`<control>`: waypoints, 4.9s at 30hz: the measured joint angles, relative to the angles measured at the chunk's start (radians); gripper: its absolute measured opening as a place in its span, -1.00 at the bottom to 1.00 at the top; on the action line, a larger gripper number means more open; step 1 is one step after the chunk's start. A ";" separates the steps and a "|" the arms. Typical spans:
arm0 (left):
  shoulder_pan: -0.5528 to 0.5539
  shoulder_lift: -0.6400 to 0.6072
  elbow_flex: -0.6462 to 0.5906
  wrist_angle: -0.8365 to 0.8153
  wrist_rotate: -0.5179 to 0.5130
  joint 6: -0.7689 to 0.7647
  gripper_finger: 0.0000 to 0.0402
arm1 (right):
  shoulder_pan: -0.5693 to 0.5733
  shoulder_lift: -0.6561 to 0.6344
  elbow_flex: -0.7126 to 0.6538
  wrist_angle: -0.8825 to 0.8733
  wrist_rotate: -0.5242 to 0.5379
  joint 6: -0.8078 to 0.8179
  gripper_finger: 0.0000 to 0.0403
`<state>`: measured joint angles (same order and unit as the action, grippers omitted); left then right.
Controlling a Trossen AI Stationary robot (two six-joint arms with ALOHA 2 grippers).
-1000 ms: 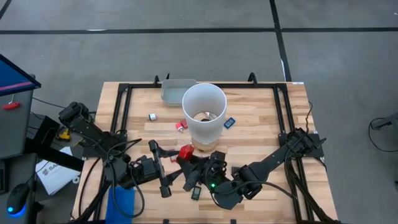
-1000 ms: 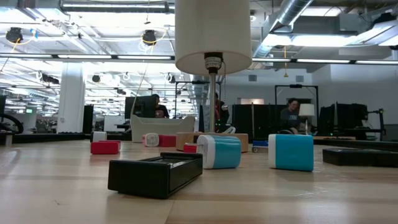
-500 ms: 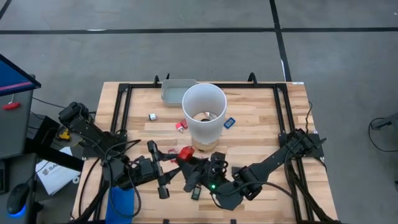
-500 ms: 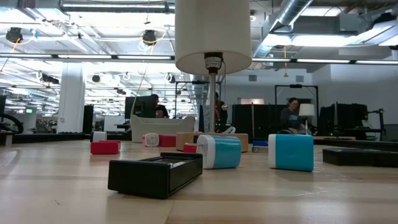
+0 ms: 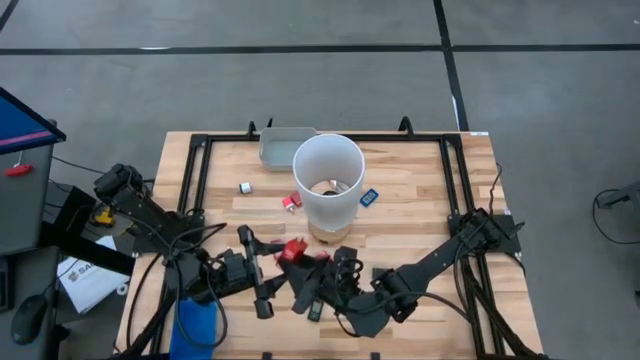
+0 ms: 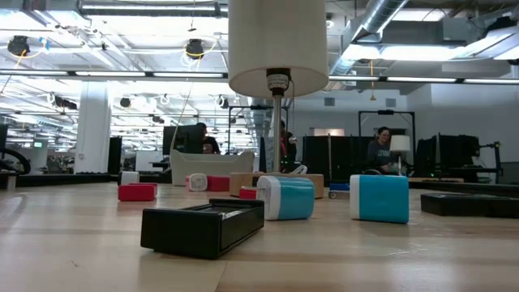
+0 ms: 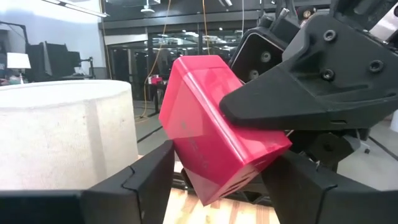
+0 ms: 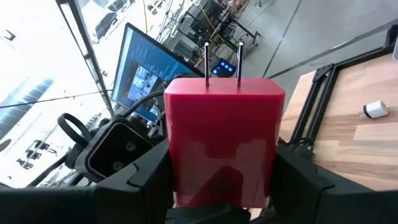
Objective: Pick & Place Office items
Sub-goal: Put the right red charger adapter into the gray bin
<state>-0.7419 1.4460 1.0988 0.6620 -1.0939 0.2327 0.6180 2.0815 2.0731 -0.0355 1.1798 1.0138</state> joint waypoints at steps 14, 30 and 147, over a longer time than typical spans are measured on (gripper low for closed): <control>0.000 0.002 0.000 0.015 -0.055 0.006 -0.20 | -0.001 0.000 0.000 0.004 0.015 0.003 0.02; -0.017 -0.011 0.000 0.022 -0.076 0.089 -0.33 | 0.023 0.002 0.000 0.017 -0.015 0.011 0.08; 1.525 0.065 -0.124 -0.978 1.365 -0.194 -0.42 | 0.320 0.002 0.000 0.104 0.391 -0.042 -0.09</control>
<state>0.7830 1.5109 0.9745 -0.3161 0.2707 0.0388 0.9382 2.0830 2.0727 0.0687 1.5707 0.9722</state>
